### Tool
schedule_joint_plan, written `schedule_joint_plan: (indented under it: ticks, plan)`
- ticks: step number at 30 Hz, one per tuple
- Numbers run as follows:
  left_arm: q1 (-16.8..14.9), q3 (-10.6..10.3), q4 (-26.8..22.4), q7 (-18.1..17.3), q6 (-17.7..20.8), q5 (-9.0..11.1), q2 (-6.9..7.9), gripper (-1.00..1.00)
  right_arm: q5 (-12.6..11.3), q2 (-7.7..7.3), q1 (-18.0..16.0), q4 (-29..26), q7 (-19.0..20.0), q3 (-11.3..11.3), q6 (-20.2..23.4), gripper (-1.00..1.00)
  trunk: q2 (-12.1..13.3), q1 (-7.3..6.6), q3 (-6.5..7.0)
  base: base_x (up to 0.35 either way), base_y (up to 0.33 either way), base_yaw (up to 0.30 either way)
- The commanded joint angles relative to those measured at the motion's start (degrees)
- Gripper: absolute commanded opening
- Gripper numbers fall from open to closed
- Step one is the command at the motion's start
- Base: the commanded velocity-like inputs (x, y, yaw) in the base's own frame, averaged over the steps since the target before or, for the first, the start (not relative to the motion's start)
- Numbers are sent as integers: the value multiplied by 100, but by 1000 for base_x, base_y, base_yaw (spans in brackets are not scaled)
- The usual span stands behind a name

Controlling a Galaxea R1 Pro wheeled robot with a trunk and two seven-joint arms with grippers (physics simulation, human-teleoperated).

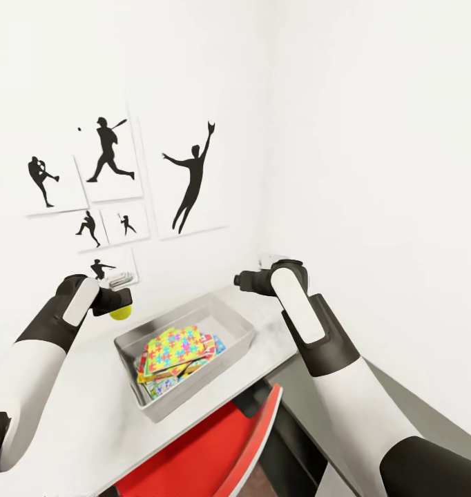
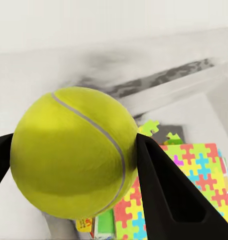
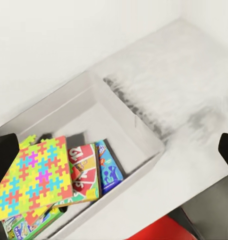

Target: Put all the toys in the child's room - the three board games (two on the bed and one on the table), the two jigsaw puzzles on the table, and the tennis ball on the table - inside the toy box on the table in the child's room.

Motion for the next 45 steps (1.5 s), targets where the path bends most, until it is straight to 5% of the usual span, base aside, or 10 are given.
schedule_joint_plan:
  ticks: [1,26,31,39,45]
  plan:
    - [-6,-25,-6,41,11,41,7,-100,-52,0,-8,-4,-60,5,17,100,-14,4,-14,7,1,199]
    - [3,-25,-6,41,11,47,-4,-100,-55,0,-39,11,-64,25,37,100,-14,4,-14,-5,0,32]
    - [3,-25,-6,41,11,56,-9,-100,-62,0,-883,729,-110,67,29,100,-14,4,-14,0,0,0]
    - [3,-9,-6,55,11,54,-41,-100,-178,0,-2796,3430,-165,72,-93,100,-14,4,-14,0,0,0]
    - [-3,0,-6,66,11,67,-129,-100,-629,0,-3091,4257,-124,70,-247,100,-14,4,-14,0,0,0]
